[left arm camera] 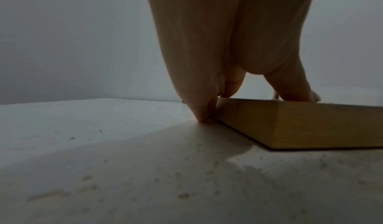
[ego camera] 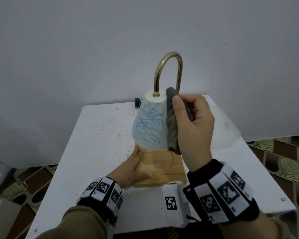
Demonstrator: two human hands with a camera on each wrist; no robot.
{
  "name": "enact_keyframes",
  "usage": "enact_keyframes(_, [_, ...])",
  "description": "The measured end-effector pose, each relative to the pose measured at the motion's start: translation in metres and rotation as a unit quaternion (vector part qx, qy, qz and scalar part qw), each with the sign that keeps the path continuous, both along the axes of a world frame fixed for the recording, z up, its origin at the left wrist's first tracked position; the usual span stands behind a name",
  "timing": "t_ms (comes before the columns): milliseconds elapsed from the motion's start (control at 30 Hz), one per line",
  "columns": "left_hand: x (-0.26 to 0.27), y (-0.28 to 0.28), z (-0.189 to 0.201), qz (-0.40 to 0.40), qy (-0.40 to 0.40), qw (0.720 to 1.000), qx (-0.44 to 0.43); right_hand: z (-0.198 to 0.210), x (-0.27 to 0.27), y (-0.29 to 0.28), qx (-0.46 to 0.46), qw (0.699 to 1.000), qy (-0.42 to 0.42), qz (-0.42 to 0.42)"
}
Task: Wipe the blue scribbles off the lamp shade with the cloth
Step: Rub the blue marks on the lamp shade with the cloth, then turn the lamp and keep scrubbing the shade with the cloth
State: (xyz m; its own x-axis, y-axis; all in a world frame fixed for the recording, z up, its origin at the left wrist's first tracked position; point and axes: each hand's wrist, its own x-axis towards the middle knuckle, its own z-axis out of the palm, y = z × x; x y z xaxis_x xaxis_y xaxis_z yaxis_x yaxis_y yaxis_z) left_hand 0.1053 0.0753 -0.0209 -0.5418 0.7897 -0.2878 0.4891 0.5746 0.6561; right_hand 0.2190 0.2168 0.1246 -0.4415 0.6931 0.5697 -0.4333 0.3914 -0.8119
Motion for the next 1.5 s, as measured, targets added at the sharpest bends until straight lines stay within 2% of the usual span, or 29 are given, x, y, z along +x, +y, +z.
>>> enact_keyframes(200, [-0.001, 0.000, 0.000, -0.004, 0.003, 1.000, 0.003, -0.038, 0.021, -0.001, 0.097, 0.995, -0.020, -0.006])
enact_keyframes(300, [0.001, 0.000, 0.003, 0.001, -0.001, 1.000, -0.006, -0.047, 0.018, 0.010, 0.055, 0.997, -0.058, -0.018])
enact_keyframes(433, [0.006, 0.002, 0.012, 0.000, -0.014, 1.000, 0.005, -0.037, 0.004, 0.025, 0.000, 0.993, -0.113, -0.012])
enact_keyframes(600, [0.009, 0.002, 0.017, 0.011, -0.027, 1.000, -0.007, -0.013, -0.001, 0.019, 0.009, 0.998, -0.064, 0.018])
enact_keyframes(767, [0.010, 0.003, 0.021, -0.002, -0.016, 1.000, 0.022, -0.025, 0.019, 0.009, 0.077, 0.995, -0.022, 0.057])
enact_keyframes(900, [0.007, 0.001, 0.022, 0.004, -0.019, 0.998, 0.054, -0.044, 0.032, 0.038, 0.130, 0.985, -0.089, 0.074])
enact_keyframes(1033, [-0.002, 0.002, 0.029, 0.008, -0.028, 0.998, 0.056, -0.050, 0.029, 0.102, 0.052, 0.975, -0.217, 0.021])
enact_keyframes(1100, [-0.009, 0.006, 0.034, 0.006, -0.026, 0.999, 0.045, -0.051, 0.019, 0.144, 0.074, 0.957, -0.280, -0.036])
enact_keyframes(1167, [-0.016, 0.012, 0.035, -0.006, -0.035, 0.999, 0.017, -0.051, 0.007, 0.177, 0.147, 0.914, -0.372, -0.065])
enact_keyframes(1300, [-0.026, 0.018, 0.031, -0.034, -0.032, 0.998, -0.053, -0.070, -0.017, 0.215, 0.228, 0.842, -0.487, -0.030])
enact_keyframes(1400, [-0.026, 0.022, 0.033, -0.052, -0.008, 0.995, -0.087, -0.091, -0.029, 0.231, 0.251, 0.796, -0.551, 0.000])
enact_keyframes(1500, [-0.023, 0.024, 0.037, -0.060, 0.004, 0.993, -0.097, -0.105, -0.034, 0.232, 0.254, 0.766, -0.589, 0.030])
